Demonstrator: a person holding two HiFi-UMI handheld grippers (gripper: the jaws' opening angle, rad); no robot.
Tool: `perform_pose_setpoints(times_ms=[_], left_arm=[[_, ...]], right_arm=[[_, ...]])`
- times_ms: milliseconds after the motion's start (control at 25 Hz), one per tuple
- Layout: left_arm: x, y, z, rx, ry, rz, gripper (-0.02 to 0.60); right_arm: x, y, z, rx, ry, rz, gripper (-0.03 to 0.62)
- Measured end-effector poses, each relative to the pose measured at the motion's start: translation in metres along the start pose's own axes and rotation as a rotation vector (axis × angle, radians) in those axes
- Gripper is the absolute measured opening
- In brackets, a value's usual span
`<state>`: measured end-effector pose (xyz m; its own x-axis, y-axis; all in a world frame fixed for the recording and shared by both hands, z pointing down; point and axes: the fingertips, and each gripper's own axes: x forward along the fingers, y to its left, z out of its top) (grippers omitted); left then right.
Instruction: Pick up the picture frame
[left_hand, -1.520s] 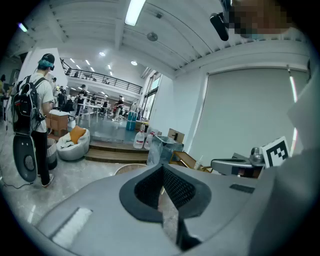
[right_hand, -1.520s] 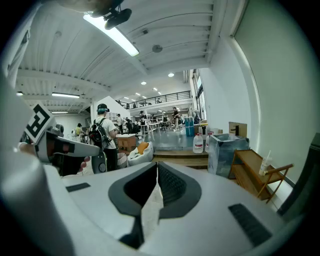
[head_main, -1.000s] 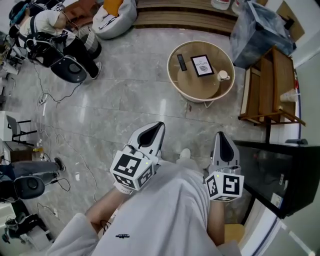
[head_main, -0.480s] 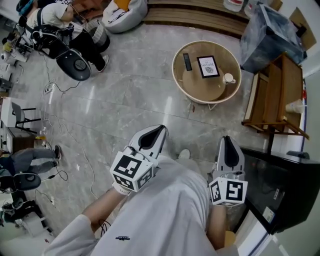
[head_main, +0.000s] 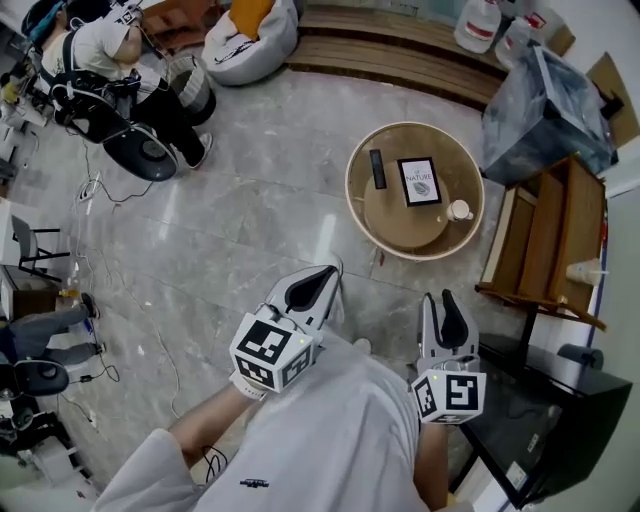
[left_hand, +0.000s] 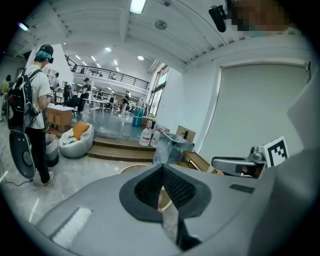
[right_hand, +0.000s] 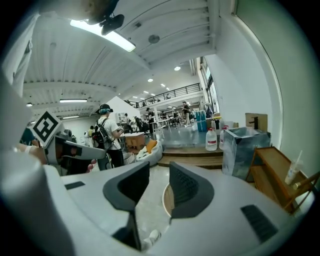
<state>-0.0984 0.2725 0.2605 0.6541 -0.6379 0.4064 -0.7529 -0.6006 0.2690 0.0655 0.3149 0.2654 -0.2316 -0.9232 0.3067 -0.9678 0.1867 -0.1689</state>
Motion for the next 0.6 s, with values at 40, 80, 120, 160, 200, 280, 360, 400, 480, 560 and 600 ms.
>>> perform_pose_setpoints(times_ms=[40,80,120,160,200,280,360,400,480,560,600], left_arm=[[0.01,0.015,0.012,-0.004,-0.001,-0.002,-0.009],[0.019,0.03,0.024,-0.006,-0.005,-0.006,-0.009],[0.027,0.044,0.037,-0.009,-0.011,-0.009,-0.009],[0.034,0.058,0.049,-0.013,-0.018,-0.012,-0.009],[0.041,0.071,0.059,-0.019,-0.025,-0.015,-0.009],[0.053,0.097,0.075,-0.034,-0.035,-0.019,-0.009],[0.066,0.119,0.086,-0.05,-0.035,-0.026,-0.009],[0.073,0.129,0.09,-0.056,-0.033,-0.033,-0.009],[0.086,0.143,0.097,-0.059,-0.025,-0.052,-0.009],[0.099,0.154,0.103,-0.049,-0.016,-0.07,-0.009],[0.106,0.159,0.107,-0.045,-0.014,-0.075,-0.009]], right_arm=[[0.018,0.0,0.011,0.002,0.001,-0.005,0.094],[0.036,0.0,0.021,0.005,0.002,-0.011,0.097],[0.053,-0.001,0.031,0.005,0.004,-0.016,0.104],[0.071,-0.001,0.039,0.003,0.007,-0.02,0.111],[0.087,-0.001,0.047,0.002,0.012,-0.025,0.121],[0.117,-0.002,0.059,0.004,0.019,-0.04,0.144],[0.144,-0.003,0.07,0.006,0.021,-0.064,0.186],[0.157,-0.003,0.074,0.006,0.022,-0.072,0.203],[0.179,-0.002,0.078,0.012,0.027,-0.078,0.228],[0.198,-0.003,0.079,0.026,0.036,-0.075,0.24],[0.207,-0.004,0.079,0.037,0.042,-0.07,0.245]])
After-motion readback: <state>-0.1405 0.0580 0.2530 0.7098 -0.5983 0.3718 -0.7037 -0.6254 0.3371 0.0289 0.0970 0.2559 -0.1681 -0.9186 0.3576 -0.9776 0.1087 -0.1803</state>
